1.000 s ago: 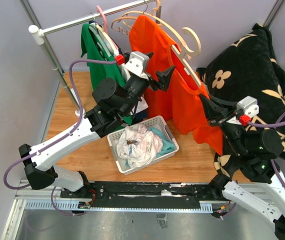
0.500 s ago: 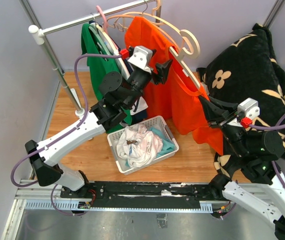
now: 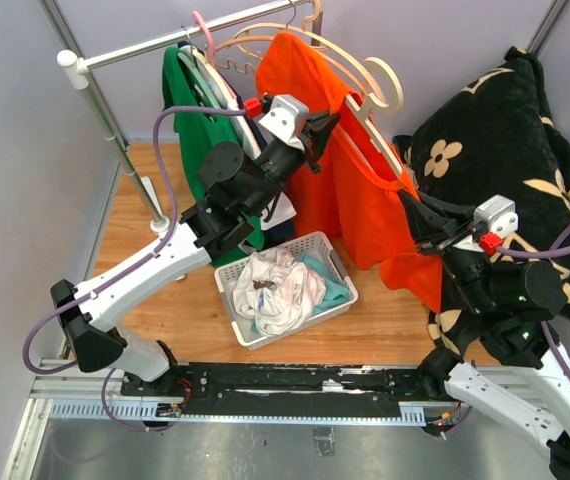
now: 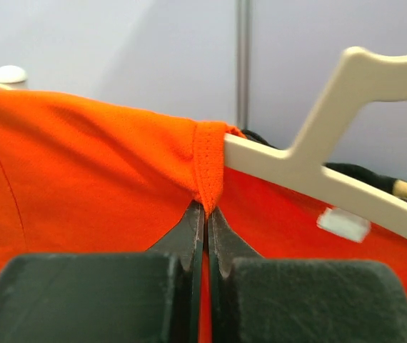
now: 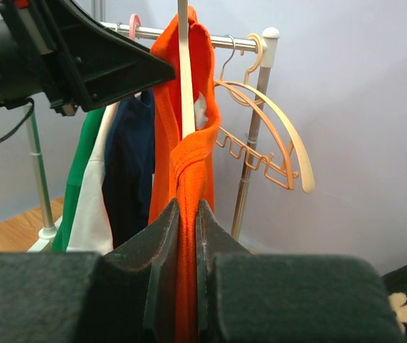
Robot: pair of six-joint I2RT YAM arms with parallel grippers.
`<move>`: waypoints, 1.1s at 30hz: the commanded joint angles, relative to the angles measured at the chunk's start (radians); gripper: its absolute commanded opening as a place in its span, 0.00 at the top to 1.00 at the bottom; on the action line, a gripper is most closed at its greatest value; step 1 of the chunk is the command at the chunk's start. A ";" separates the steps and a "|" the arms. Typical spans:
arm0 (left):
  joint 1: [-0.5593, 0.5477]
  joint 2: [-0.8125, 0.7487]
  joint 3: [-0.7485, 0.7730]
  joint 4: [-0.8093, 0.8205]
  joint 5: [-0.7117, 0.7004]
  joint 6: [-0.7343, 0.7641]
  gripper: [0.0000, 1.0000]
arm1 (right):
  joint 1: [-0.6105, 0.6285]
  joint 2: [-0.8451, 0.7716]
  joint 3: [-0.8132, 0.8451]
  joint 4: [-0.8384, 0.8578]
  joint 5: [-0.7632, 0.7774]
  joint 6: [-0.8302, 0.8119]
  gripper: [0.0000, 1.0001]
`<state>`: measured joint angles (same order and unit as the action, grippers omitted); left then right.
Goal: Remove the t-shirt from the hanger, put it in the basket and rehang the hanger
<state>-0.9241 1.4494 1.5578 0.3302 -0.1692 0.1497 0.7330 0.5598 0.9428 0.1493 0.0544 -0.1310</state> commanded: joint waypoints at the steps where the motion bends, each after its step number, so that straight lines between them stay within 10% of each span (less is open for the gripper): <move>1: 0.004 -0.055 -0.020 -0.045 0.189 -0.036 0.99 | -0.007 -0.008 -0.019 0.101 0.064 0.008 0.99; 6: 0.003 -0.077 -0.031 -0.135 0.227 -0.063 0.99 | -0.007 0.001 -0.031 0.123 0.078 0.011 0.99; 10: 0.003 -0.124 -0.089 -0.090 0.106 -0.063 0.42 | -0.007 0.005 -0.031 0.125 0.075 0.013 0.99; 13: 0.004 -0.162 -0.123 -0.023 0.072 -0.050 0.27 | -0.007 0.009 -0.031 0.124 0.071 0.016 0.99; 33: 0.004 -0.034 -0.019 0.161 0.206 0.096 0.19 | -0.008 0.022 -0.010 0.087 0.011 0.028 0.99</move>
<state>-0.9230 1.3884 1.5013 0.4622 -0.0032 0.2085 0.7330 0.5938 0.9073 0.1806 0.0902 -0.1165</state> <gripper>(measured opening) 0.808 0.107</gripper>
